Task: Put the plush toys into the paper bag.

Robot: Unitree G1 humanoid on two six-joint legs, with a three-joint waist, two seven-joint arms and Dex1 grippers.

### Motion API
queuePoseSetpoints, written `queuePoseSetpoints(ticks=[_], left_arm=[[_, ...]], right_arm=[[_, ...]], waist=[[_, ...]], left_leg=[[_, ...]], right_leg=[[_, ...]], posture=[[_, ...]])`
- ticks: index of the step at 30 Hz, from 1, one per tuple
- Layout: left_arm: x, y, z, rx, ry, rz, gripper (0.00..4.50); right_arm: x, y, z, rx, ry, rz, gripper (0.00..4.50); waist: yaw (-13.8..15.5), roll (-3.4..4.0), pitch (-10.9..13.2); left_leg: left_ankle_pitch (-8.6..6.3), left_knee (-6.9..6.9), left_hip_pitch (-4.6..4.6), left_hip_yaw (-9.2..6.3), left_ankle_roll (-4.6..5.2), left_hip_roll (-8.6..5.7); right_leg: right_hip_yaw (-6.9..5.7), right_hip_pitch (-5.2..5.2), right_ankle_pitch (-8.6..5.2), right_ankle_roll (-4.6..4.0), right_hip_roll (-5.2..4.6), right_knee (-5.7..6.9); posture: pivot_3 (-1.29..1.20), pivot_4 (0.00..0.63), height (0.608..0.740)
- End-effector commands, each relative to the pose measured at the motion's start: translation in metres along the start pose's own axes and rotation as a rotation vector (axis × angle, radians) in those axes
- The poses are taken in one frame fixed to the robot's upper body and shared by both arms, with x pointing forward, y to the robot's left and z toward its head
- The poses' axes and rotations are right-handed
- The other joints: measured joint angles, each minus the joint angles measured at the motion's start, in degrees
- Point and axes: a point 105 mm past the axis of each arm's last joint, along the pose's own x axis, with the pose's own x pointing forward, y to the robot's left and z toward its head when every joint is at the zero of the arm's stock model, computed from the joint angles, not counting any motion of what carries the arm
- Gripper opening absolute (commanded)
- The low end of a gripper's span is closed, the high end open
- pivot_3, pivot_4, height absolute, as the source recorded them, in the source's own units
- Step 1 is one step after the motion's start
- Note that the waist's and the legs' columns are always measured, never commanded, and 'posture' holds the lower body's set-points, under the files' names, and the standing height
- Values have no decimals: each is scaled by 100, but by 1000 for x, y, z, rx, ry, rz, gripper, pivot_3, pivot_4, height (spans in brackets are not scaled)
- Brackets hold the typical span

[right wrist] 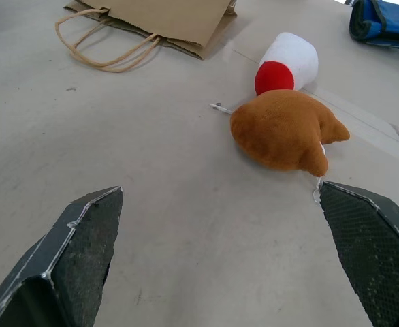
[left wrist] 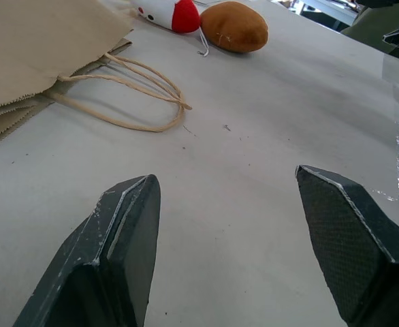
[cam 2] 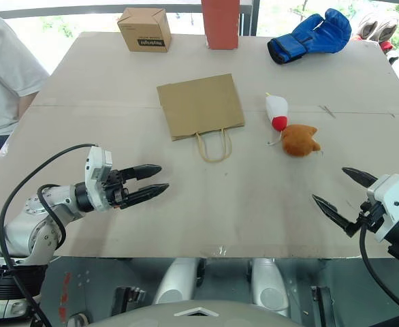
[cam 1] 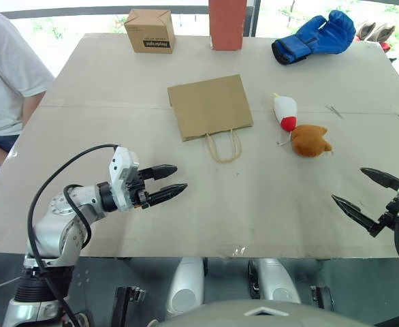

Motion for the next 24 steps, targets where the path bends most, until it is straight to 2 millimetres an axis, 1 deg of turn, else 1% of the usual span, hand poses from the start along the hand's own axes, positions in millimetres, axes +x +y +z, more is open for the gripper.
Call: queuePoseSetpoints(ticks=[1,3,6,7,9,11,12,15,18,21,24], left_arm=[[7,6,14,57,-30,5,3461],[20,19,25,135,-52,45,3461],[30,29,34,236,-65,59,3461],[33,32,34,275,-52,61,3461],[38,45,34,381,9,142,3461],[42,57,36,462,45,214,3461],[49,61,38,567,75,196,3461],[68,65,37,775,130,118,3461],[87,64,33,879,127,48,3461],[107,61,34,978,109,-9,3461],[123,60,26,1105,155,-73,3461]], right_arm=[[6,6,13,-26,-59,-2,4500],[14,14,21,-42,-102,-7,4500],[18,20,25,-60,-127,-27,4500],[19,22,27,-74,-132,-35,4500],[21,30,30,-70,-142,-21,4500],[23,32,30,-85,-128,-49,4500],[24,36,30,-82,-129,-50,4500],[26,43,29,-69,-130,-53,4500],[26,44,27,-65,-122,-76,4500],[27,43,28,-66,-125,-95,4500],[26,45,29,-70,-123,-102,4500]], waist=[[6,0,0],[45,-2,1],[77,-2,1],[79,-5,-2],[75,-5,-2],[93,-5,-2],[104,-5,-1],[145,-6,-2],[139,-8,-3],[131,-11,-4],[127,-13,-4]], left_leg=[[0,0,0,0,0,0],[0,1,0,-1,0,0],[0,2,-1,-2,0,0],[1,3,-1,3,0,0],[0,5,-2,11,3,-1],[0,0,-2,9,3,-1],[0,-1,-1,4,3,1],[1,1,-3,-1,2,3],[1,6,-7,9,2,2],[1,8,-7,14,3,1],[1,8,-7,9,3,2]], right_leg=[[0,0,0,0,0,0],[-6,0,-1,1,0,2],[-9,-3,-8,17,2,3],[-4,2,-4,10,2,2],[3,1,2,1,2,-1],[2,0,2,2,7,0],[0,-1,1,2,13,4],[-6,-1,1,3,19,7],[-1,2,1,3,12,1],[1,2,3,5,11,-1],[-1,0,13,25,15,6]], posture=[[0,150,740],[0,150,740],[0,150,740],[0,150,740],[0,150,740],[0,150,740],[0,150,740],[0,150,740],[0,150,740],[0,150,740],[0,150,740]])
